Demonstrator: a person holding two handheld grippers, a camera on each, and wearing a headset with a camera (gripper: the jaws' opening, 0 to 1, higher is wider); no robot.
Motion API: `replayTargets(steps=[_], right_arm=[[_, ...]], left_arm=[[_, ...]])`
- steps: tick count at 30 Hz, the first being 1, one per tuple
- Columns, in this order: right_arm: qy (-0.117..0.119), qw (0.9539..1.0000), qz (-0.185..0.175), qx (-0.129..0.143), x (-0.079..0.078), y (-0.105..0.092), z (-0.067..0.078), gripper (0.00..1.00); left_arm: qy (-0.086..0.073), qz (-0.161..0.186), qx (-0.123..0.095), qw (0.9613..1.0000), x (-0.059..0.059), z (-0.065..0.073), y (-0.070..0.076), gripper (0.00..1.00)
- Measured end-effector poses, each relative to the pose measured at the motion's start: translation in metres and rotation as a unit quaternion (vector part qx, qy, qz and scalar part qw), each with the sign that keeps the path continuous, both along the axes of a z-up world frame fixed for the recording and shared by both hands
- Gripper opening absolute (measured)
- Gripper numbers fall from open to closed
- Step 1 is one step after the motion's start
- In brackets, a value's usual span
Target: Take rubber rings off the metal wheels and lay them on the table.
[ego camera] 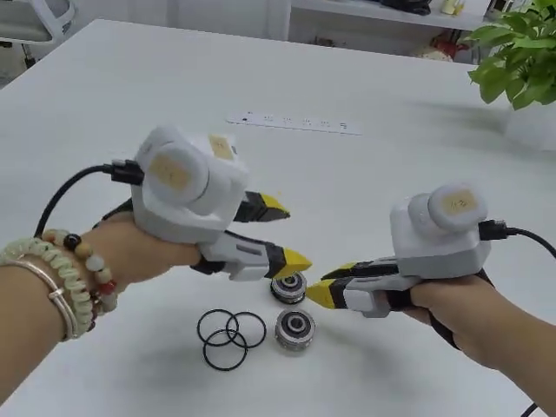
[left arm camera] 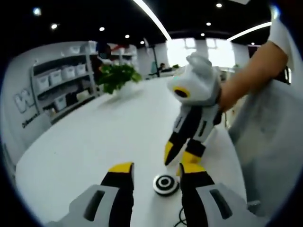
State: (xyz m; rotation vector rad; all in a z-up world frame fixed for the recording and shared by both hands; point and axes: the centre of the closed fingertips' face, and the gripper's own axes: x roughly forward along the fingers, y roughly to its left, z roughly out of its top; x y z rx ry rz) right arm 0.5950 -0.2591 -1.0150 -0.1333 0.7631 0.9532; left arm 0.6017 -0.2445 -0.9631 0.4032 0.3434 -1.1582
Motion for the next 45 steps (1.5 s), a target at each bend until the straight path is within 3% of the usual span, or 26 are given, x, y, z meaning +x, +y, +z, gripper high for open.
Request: replayTargets(steps=[4,7,9,13,14,17,18,19,22,24,31,34,38,43,45], right_arm=[[-0.003,0.9999,0.015,-0.002,-0.003,0.004,-0.002,0.2],[-0.001,0.9998,0.021,-0.001,-0.006,0.007,-0.003,0.21],[0.0,0.9997,0.025,-0.005,-0.006,0.008,-0.005,0.21],[-0.004,0.9997,0.025,-0.002,-0.006,0.009,-0.005,0.19],[-0.006,0.9996,0.027,-0.002,-0.006,0.01,-0.005,0.19],[-0.008,0.9996,0.028,0.001,-0.006,0.012,-0.004,0.17],[-0.005,0.9997,0.024,0.004,-0.006,0.013,-0.004,0.17],[-0.006,0.9998,0.021,0.006,-0.005,0.013,-0.004,0.18],[-0.01,0.9997,0.023,0.007,-0.006,0.017,-0.005,0.18],[-0.037,0.9983,0.043,-0.014,-0.005,0.016,-0.006,0.17],[-0.039,0.9977,0.049,-0.026,-0.007,0.014,-0.008,0.13],[-0.05,0.9968,0.05,-0.036,-0.004,0.01,-0.007,0.01],[-0.047,0.997,0.047,-0.04,-0.004,0.01,-0.009,0.0],[-0.018,0.9992,0.001,-0.035,0.003,0.005,-0.01,0.0],[-0.01,0.9996,-0.019,-0.021,0.006,0.003,-0.007,0.0]], left_arm=[[0.007,0.004,0.015,0.9999,-0.001,-0.012,0.0,0.32],[0.033,0.003,0.017,0.9993,-0.006,-0.021,-0.002,0.29],[0.033,0.006,0.032,0.9989,-0.003,-0.03,0.001,0.25],[0.055,0.013,0.033,0.9978,-0.003,-0.039,0.003,0.21],[0.067,0.021,0.025,0.9972,-0.004,-0.039,0.003,0.19],[0.072,0.028,0.018,0.9969,-0.001,-0.039,0.002,0.15],[0.076,0.027,0.028,0.9964,-0.002,-0.042,0.005,0.14],[0.078,0.033,0.015,0.9963,-0.001,-0.039,0.004,0.14],[0.079,0.038,0.009,0.9961,-0.002,-0.039,0.003,0.14],[0.078,0.039,0.008,0.9962,-0.002,-0.039,0.003,0.14],[0.082,0.044,0.003,0.9957,-0.003,-0.039,0.003,0.14],[0.081,0.046,0.003,0.9956,-0.002,-0.039,0.003,0.14],[0.081,0.047,0.004,0.9956,-0.003,-0.039,0.003,0.14],[0.079,0.045,0.007,0.9959,-0.002,-0.039,0.003,0.13],[0.08,0.047,0.007,0.9957,-0.002,-0.038,0.003,0.13]])
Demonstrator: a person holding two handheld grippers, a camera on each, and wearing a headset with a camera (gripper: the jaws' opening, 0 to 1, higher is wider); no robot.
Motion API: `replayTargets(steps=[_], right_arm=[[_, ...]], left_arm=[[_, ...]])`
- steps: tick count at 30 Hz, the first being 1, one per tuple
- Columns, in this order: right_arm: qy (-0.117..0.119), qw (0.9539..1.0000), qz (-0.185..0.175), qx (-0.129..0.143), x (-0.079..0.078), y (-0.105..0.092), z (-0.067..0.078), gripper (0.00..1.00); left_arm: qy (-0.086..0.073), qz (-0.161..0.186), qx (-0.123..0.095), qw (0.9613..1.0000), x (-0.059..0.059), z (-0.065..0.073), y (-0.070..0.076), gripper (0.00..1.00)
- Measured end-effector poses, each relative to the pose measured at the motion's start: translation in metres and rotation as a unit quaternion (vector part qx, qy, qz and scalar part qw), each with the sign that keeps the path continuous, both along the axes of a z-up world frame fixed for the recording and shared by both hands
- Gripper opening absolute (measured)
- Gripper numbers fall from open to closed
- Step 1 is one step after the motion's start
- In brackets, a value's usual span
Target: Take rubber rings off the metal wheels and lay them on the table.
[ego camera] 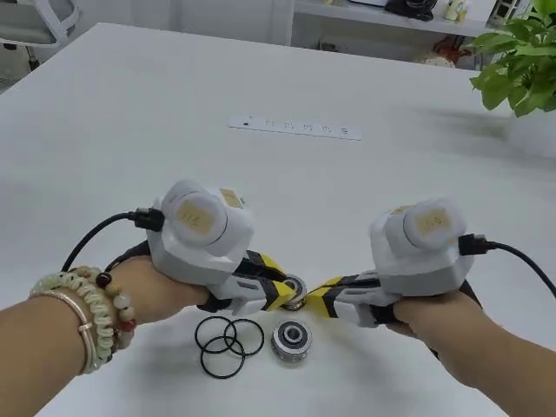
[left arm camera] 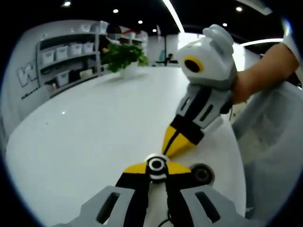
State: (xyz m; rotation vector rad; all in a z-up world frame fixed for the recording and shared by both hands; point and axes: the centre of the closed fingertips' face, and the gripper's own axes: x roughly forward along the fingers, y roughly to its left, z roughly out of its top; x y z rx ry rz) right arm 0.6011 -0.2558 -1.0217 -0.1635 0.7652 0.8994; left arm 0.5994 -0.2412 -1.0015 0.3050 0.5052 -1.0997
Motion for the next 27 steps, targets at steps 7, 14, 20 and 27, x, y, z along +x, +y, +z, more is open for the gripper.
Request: replayTargets(steps=[7,14,20,27], right_arm=[[0.028,0.9973,-0.037,0.057,0.003,0.004,0.012,0.0],[0.041,0.9958,-0.041,0.071,0.001,0.009,0.017,0.0],[0.037,0.9962,-0.034,0.071,0.0,0.013,0.018,0.0],[0.038,0.9956,-0.03,0.08,-0.001,0.015,0.021,0.0]], left_arm=[[-0.003,0.001,0.007,1.0,0.0,-0.001,0.0,0.13],[-0.021,-0.007,0.025,0.9994,0.0,-0.001,0.001,0.12],[-0.021,-0.008,0.026,0.9994,0.0,-0.001,0.001,0.12],[-0.021,-0.008,0.024,0.9995,0.0,-0.001,0.001,0.12]])
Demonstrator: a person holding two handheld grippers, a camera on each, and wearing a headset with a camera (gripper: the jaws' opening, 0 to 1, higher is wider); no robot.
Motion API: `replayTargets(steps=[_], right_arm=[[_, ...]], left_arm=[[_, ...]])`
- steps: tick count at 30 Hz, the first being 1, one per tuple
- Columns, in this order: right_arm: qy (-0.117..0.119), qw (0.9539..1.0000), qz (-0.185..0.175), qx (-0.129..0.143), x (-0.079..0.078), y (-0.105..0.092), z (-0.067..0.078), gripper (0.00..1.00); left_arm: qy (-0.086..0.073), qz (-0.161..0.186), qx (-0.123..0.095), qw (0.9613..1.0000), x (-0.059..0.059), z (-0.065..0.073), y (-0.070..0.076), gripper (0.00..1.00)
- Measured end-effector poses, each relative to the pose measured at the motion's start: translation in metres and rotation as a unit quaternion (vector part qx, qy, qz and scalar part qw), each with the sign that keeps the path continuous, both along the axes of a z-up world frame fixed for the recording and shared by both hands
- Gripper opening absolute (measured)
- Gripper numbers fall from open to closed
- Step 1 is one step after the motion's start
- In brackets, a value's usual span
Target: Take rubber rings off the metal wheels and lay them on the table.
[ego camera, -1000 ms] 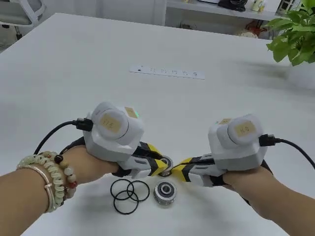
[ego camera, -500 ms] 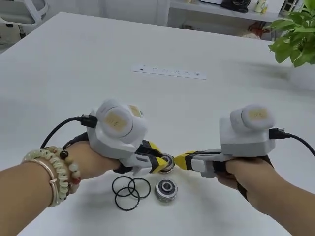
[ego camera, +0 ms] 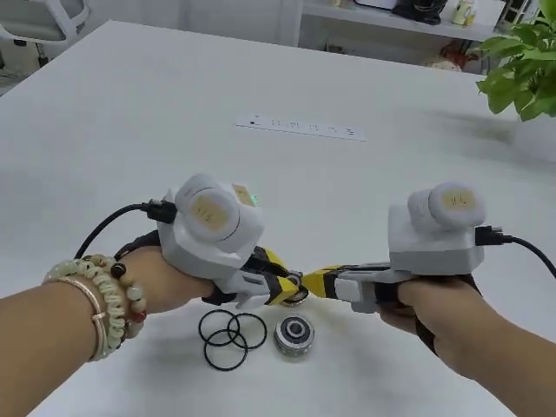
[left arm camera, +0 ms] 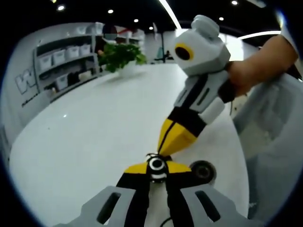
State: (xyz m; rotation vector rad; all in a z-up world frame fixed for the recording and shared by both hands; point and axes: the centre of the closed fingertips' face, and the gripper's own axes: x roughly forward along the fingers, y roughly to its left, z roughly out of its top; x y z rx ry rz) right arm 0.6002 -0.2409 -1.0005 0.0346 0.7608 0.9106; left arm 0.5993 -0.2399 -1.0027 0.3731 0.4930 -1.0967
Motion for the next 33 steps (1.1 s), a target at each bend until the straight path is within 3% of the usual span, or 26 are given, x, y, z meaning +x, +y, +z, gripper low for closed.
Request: replayTargets(steps=[2,4,6,7,9,12,14,15,18,19,20,23,27,33], right_arm=[[0.0,0.9999,0.004,0.009,-0.002,0.004,0.003,0.0],[-0.008,0.9976,0.011,0.069,-0.002,0.02,0.021,0.0],[-0.021,0.9994,0.005,0.026,0.001,0.014,0.018,0.0],[-0.029,0.9993,0.011,0.02,-0.001,0.015,0.016,0.0],[-0.01,0.9995,0.0,0.029,-0.001,0.012,0.014,0.0],[-0.009,0.9996,-0.011,0.023,0.0,0.008,0.015,0.0],[-0.01,0.9996,-0.016,0.019,0.0,0.006,0.014,0.0],[-0.007,0.9996,-0.018,0.022,0.0,0.005,0.015,0.0],[-0.01,0.9991,-0.027,0.031,0.004,0.002,0.02,0.0],[-0.011,0.9988,-0.032,0.035,0.006,0.001,0.023,0.0],[-0.011,0.9986,-0.035,0.038,0.007,0.0,0.024,0.0],[-0.015,0.9982,-0.041,0.042,0.009,-0.002,0.028,0.0],[-0.019,0.997,-0.047,0.059,0.01,-0.001,0.038,0.0],[-0.014,0.9955,-0.047,0.081,0.007,0.005,0.048,0.0]], left_arm=[[0.0,0.0,0.0,1.0,0.0,0.0,0.0,0.12],[0.0,0.001,-0.001,1.0,0.0,0.0,0.0,0.12],[0.0,0.002,0.0,1.0,0.0,0.0,0.0,0.12],[0.0,0.003,0.0,1.0,0.0,0.0,-0.001,0.12],[-0.003,0.004,0.003,1.0,0.0,0.0,-0.001,0.13],[0.009,0.008,0.014,0.9998,0.0,0.001,-0.001,0.14],[0.007,-0.002,0.021,0.9998,-0.002,0.004,0.0,0.14],[0.008,-0.003,0.017,0.9998,-0.002,0.007,0.0,0.14],[0.042,-0.003,-0.022,0.9989,-0.006,0.024,-0.003,0.2],[0.042,-0.005,-0.023,0.9988,-0.006,0.026,-0.003,0.24],[0.042,-0.011,-0.024,0.9988,-0.008,0.031,-0.002,0.28],[0.011,-0.023,-0.006,0.9996,-0.007,0.04,0.006,0.33],[0.019,-0.027,-0.038,0.9987,-0.011,0.065,0.009,0.41],[-0.003,-0.037,-0.033,0.9988,-0.019,0.088,0.017,0.45]])
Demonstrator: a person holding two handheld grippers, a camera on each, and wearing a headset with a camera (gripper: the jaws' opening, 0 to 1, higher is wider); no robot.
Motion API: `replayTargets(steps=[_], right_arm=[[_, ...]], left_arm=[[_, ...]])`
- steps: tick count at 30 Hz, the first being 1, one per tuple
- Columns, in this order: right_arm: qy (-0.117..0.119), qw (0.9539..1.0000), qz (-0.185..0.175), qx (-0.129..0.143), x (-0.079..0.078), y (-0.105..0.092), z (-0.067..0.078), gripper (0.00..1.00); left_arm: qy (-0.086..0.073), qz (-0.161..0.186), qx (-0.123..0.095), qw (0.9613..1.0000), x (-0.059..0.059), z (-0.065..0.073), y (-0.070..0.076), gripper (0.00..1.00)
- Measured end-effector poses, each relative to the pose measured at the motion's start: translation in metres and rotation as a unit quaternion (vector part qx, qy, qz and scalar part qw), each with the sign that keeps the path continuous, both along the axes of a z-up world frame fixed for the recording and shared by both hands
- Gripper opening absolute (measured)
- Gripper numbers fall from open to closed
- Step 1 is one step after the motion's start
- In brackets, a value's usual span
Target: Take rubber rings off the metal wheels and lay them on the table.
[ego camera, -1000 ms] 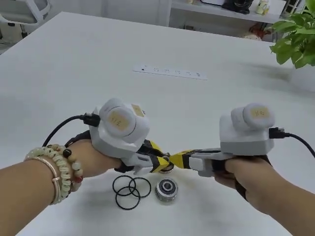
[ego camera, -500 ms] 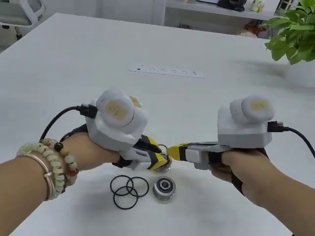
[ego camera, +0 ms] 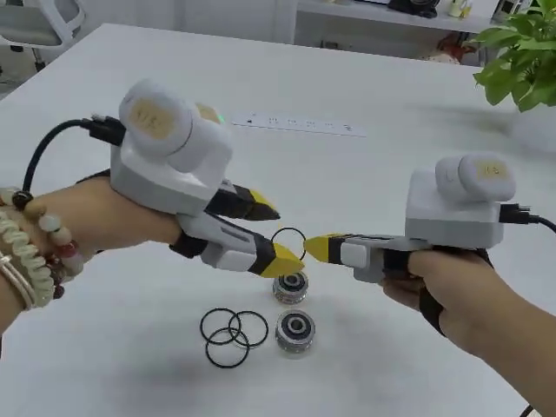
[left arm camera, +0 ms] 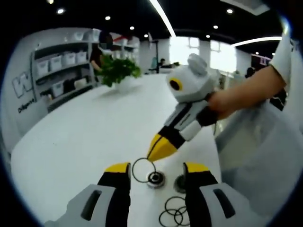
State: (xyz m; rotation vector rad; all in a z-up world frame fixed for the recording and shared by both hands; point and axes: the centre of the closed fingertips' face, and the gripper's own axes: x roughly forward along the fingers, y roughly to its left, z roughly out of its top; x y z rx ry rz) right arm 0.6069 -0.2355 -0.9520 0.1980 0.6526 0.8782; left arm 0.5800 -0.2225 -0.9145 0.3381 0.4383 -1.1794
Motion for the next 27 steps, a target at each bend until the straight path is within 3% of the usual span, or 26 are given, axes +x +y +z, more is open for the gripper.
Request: replayTargets(steps=[7,9,14,17,22,27], right_arm=[[0.008,0.9992,0.028,0.027,-0.015,0.021,0.012,0.0],[0.011,0.9986,0.04,0.031,-0.021,0.027,0.013,0.0],[0.018,0.9969,0.069,0.033,-0.031,0.039,0.01,0.0],[0.022,0.9959,0.082,0.031,-0.038,0.044,0.008,0.0],[0.031,0.9939,0.102,0.027,-0.047,0.051,0.002,0.0],[0.039,0.9911,0.126,0.022,-0.058,0.059,-0.004,0.0]], left_arm=[[-0.049,-0.026,0.018,0.9983,-0.025,0.024,0.019,0.52],[-0.058,-0.025,0.022,0.9978,-0.032,0.028,0.031,0.53],[-0.065,0.0,0.022,0.9976,-0.044,0.033,0.063,0.56],[-0.068,0.024,0.011,0.9974,-0.05,0.037,0.08,0.58],[-0.062,0.063,-0.004,0.9961,-0.061,0.035,0.107,0.6],[-0.045,0.114,-0.015,0.9924,-0.066,0.022,0.136,0.62]])
